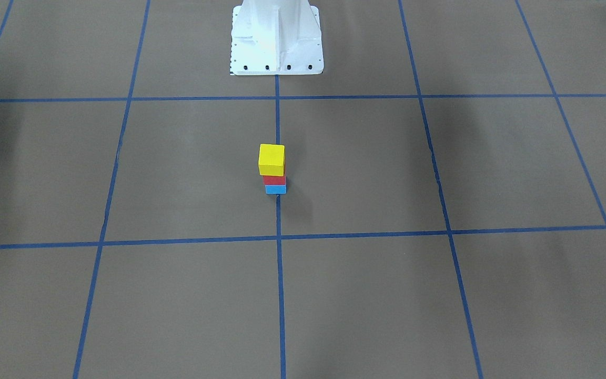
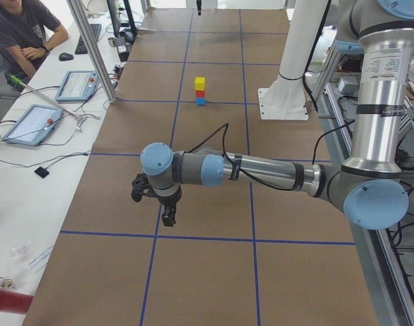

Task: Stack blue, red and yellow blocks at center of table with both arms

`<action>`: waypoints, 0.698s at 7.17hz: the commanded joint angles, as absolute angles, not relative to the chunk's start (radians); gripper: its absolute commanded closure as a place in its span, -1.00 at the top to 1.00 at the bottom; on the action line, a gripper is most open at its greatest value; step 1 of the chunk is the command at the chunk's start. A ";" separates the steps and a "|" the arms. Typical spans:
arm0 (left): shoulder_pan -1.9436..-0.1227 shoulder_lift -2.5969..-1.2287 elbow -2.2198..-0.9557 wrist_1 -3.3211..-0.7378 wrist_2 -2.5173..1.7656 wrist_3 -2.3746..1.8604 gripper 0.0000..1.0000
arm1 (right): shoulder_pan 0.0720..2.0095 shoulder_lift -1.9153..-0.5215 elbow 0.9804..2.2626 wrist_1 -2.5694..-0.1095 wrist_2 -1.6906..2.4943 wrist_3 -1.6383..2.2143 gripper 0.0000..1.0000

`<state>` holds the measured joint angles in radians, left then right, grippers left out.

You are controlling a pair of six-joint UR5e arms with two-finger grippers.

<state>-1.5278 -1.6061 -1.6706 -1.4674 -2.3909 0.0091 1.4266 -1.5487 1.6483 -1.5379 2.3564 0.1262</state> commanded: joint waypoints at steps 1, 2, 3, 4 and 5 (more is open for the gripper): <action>-1.528 -1.606 -1.670 -1.467 -2.388 0.011 0.99 | 1.427 -1.548 1.648 -1.537 2.356 0.126 1.00; -1.528 -1.606 -1.674 -1.468 -2.388 0.009 0.99 | 1.427 -1.548 1.651 -1.537 2.356 0.127 1.00; -1.529 -1.606 -1.672 -1.467 -2.387 0.009 0.99 | 1.427 -1.548 1.648 -1.537 2.356 0.126 1.00; -1.529 -1.606 -1.674 -1.466 -2.385 0.008 0.99 | 1.427 -1.548 1.647 -1.537 2.356 0.126 1.00; -1.529 -1.606 -1.674 -1.466 -2.353 0.008 0.99 | 1.427 -1.546 1.646 -1.537 2.356 0.129 1.00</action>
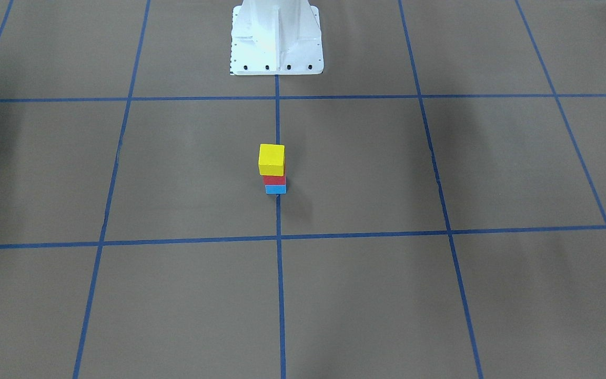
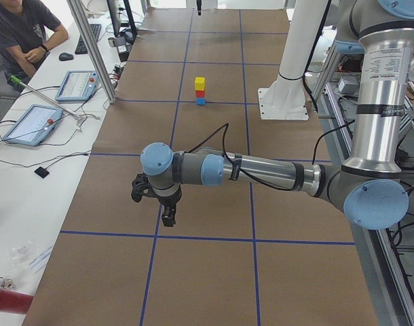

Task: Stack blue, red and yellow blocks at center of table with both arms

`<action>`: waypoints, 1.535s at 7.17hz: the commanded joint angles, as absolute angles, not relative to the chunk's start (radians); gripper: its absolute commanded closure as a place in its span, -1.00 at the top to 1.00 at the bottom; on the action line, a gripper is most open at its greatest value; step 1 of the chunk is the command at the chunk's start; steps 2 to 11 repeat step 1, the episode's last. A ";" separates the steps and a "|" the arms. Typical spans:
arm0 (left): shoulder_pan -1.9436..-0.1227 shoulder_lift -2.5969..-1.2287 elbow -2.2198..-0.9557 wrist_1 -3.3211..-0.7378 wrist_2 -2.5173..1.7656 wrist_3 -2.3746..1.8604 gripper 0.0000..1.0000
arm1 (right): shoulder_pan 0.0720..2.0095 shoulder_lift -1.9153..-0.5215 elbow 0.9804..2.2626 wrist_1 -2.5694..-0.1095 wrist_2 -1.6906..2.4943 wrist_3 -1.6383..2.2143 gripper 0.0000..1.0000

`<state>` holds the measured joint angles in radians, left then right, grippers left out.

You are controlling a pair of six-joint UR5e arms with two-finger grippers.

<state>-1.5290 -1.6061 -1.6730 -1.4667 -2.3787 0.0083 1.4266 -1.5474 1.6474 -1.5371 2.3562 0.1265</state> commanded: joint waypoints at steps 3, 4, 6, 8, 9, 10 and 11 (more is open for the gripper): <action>-1.529 -1.606 -1.674 -1.466 -2.338 0.008 0.99 | 1.427 -1.548 1.646 -1.537 2.356 0.129 1.00; -1.529 -1.606 -1.674 -1.466 -2.338 0.008 0.99 | 1.427 -1.548 1.646 -1.537 2.356 0.129 1.00; -1.529 -1.606 -1.674 -1.466 -2.338 0.008 0.99 | 1.427 -1.548 1.646 -1.537 2.356 0.129 1.00; -1.529 -1.606 -1.674 -1.466 -2.338 0.008 0.99 | 1.427 -1.548 1.646 -1.537 2.356 0.129 1.00; -1.529 -1.606 -1.674 -1.466 -2.338 0.008 0.99 | 1.427 -1.548 1.646 -1.537 2.356 0.129 1.00; -1.529 -1.606 -1.674 -1.466 -2.338 0.008 0.99 | 1.427 -1.548 1.646 -1.537 2.356 0.129 1.00; -1.529 -1.606 -1.674 -1.466 -2.338 0.008 0.99 | 1.427 -1.548 1.646 -1.537 2.356 0.129 1.00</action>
